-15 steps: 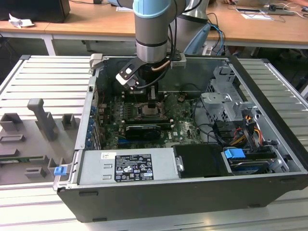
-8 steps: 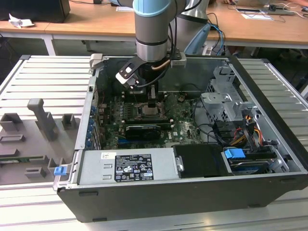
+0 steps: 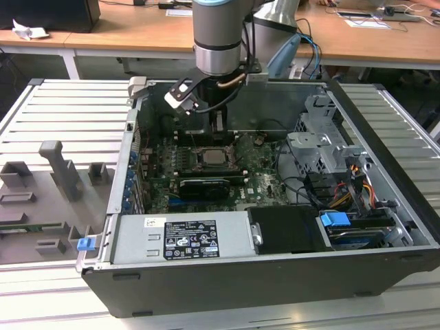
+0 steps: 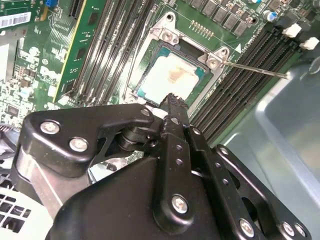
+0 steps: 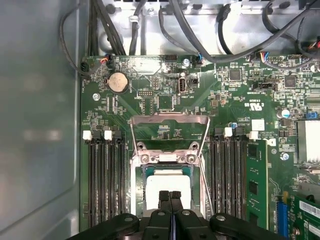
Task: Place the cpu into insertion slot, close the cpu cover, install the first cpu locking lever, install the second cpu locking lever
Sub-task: 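Close the cpu cover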
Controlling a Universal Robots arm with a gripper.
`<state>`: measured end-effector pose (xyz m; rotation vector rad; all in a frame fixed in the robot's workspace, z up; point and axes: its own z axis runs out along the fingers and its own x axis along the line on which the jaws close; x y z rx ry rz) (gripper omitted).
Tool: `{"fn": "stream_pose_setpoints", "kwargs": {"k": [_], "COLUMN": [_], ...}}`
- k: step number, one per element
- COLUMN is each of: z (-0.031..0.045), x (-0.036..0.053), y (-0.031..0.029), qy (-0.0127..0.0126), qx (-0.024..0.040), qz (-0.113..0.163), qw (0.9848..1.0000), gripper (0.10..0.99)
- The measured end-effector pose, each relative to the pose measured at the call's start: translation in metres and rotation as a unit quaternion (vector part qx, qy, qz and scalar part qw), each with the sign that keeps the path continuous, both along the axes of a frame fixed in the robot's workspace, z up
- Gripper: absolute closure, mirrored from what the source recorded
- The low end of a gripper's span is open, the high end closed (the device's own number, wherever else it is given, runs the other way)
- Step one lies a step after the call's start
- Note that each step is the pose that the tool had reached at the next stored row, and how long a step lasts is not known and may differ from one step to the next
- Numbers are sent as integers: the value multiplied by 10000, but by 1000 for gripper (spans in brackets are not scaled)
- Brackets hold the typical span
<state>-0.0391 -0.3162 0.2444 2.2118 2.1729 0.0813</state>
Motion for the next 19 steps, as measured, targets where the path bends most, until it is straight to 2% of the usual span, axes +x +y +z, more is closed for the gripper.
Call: {"fn": "stream_pose_setpoints", "kwargs": {"k": [5, 8, 11, 16, 19], "z": [189, 242, 243, 244, 243], "x": [0, 6, 221, 304, 440], "y": [13, 18, 18, 18, 18], "qy": [0, -1, 14, 22, 32], "qx": [-41, -57, -64, -65, -65], "qz": [-1, 1, 1, 19, 50], "qw": [10000, 10000, 10000, 10000, 10000], "gripper": [980, 980, 980, 980, 980]}}
